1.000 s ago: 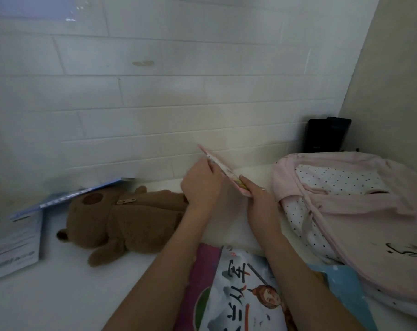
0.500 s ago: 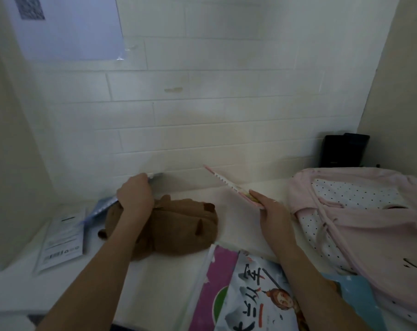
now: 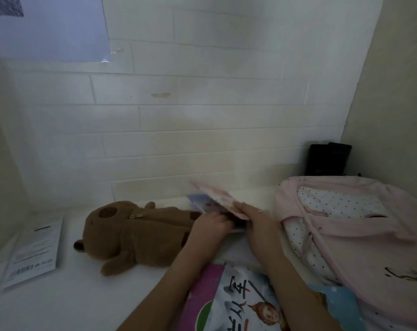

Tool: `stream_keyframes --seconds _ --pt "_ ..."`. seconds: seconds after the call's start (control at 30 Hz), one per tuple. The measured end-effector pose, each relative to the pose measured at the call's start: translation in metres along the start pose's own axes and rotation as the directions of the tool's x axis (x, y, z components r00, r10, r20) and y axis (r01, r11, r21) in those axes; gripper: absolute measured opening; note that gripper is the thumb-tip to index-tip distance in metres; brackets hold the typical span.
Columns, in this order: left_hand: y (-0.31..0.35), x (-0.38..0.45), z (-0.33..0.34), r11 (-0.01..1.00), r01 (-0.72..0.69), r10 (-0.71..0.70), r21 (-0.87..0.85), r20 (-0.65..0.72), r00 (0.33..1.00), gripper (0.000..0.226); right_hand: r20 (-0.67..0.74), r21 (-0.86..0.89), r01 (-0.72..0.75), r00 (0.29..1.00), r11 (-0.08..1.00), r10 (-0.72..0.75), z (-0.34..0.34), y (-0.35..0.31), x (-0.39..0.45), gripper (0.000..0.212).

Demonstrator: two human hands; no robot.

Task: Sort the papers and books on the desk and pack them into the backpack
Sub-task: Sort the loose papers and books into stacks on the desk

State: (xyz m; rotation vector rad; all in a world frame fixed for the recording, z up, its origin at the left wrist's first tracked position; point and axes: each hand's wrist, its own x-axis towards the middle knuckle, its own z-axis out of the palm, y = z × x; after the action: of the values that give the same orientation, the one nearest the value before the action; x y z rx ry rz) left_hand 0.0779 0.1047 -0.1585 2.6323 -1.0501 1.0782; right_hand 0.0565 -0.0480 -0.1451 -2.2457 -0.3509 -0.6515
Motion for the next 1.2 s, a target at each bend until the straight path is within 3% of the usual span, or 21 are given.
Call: stream_keyframes --seconds 0.07,0.1,0.17,0.27,0.33,0.4,0.43,0.47,0.5,0.57,0.67,0.77,0.8,0.87,0.93,1.0,1.03,1.13,1.2 --pt "-0.002 -0.007 -0.004 0.989 0.147 -0.150 -0.031 -0.093 0.984 0.010 0.047 -0.036 0.052 0.998 0.998 -0.051 0.007 0.001 0.000 0.045" --pt "-0.002 -0.008 -0.006 0.964 0.263 -0.266 -0.043 -0.105 0.958 0.016 0.045 -0.034 0.050 0.998 0.998 -0.048 0.008 0.001 0.001 0.044" --pt "-0.001 -0.006 -0.007 0.847 0.520 -0.530 -0.106 -0.110 0.841 0.037 0.041 0.000 0.021 0.999 1.000 -0.021 0.007 0.001 0.002 0.043" --pt "0.005 0.003 -0.015 0.665 0.646 -0.718 -0.375 -0.081 0.692 0.049 0.073 0.043 -0.005 0.997 0.999 0.002 0.005 -0.001 0.001 0.042" --pt "0.003 0.008 -0.024 0.391 0.653 -0.814 -0.649 0.089 0.575 0.063 0.118 0.066 -0.014 0.993 0.998 0.006 0.006 -0.002 0.000 0.041" --pt "-0.003 0.013 -0.032 -0.073 0.501 -0.836 -0.862 0.327 0.440 0.061 0.124 0.038 -0.040 0.992 0.998 0.035 0.010 -0.004 0.002 0.041" --pt "-0.007 0.016 -0.036 -0.307 0.392 -0.805 -0.867 0.456 0.379 0.054 0.113 0.006 -0.029 0.993 1.000 0.029 0.012 -0.005 0.003 0.041" --pt "-0.011 0.018 -0.037 -0.477 0.313 -0.755 -0.822 0.565 0.333 0.044 0.107 -0.032 -0.005 0.994 0.999 0.008 0.012 -0.006 0.004 0.040" --pt "-0.015 0.019 -0.037 -0.562 0.295 -0.711 -0.773 0.633 0.306 0.033 0.113 -0.063 0.006 0.994 0.998 0.001 0.014 -0.005 0.005 0.039" --pt "-0.020 0.019 -0.036 -0.579 0.369 -0.661 -0.727 0.684 0.310 0.021 0.162 -0.100 -0.012 0.986 0.995 0.028 0.016 -0.003 0.008 0.041" --pt "-0.023 0.019 -0.031 -0.461 0.542 -0.630 -0.703 0.689 0.357 0.024 0.311 -0.201 0.008 0.949 0.980 0.055 0.019 -0.005 0.006 0.047" --pt "-0.022 0.018 -0.028 -0.415 0.572 -0.645 -0.708 0.672 0.365 0.017 0.427 -0.255 -0.006 0.897 0.967 0.119 0.018 -0.001 0.008 0.053" --pt "-0.021 0.018 -0.028 -0.416 0.557 -0.656 -0.719 0.661 0.364 0.017 0.463 -0.205 -0.055 0.874 0.977 0.146 0.018 0.001 0.009 0.054" --pt "-0.020 0.016 -0.028 -0.415 0.522 -0.671 -0.745 0.638 0.378 0.020 0.443 0.114 -0.262 0.877 0.958 0.187 0.015 -0.003 0.012 0.050" --pt "-0.021 0.013 -0.028 -0.426 0.464 -0.674 -0.777 0.614 0.411 0.023 0.244 0.429 -0.380 0.922 0.820 0.299 0.011 -0.004 0.014 0.054" --pt "-0.022 0.012 -0.031 -0.422 0.388 -0.663 -0.819 0.571 0.485 0.028 0.038 0.484 -0.387 0.905 0.785 0.423 0.000 -0.002 0.019 0.068" --pt "-0.022 0.012 -0.033 -0.420 0.352 -0.646 -0.837 0.548 0.532 0.030 0.006 0.516 -0.403 0.884 0.756 0.467 -0.006 0.001 0.019 0.078" --pt "-0.018 0.011 -0.036 -0.410 0.318 -0.577 -0.855 0.513 0.635 0.030 0.069 0.743 -0.363 0.877 0.562 0.475 -0.023 0.007 0.021 0.083" --pt "-0.013 0.011 -0.035 -0.319 0.360 -0.556 -0.877 0.481 0.678 0.025 0.063 0.833 -0.289 0.897 0.472 0.438 -0.035 0.006 0.020 0.083"
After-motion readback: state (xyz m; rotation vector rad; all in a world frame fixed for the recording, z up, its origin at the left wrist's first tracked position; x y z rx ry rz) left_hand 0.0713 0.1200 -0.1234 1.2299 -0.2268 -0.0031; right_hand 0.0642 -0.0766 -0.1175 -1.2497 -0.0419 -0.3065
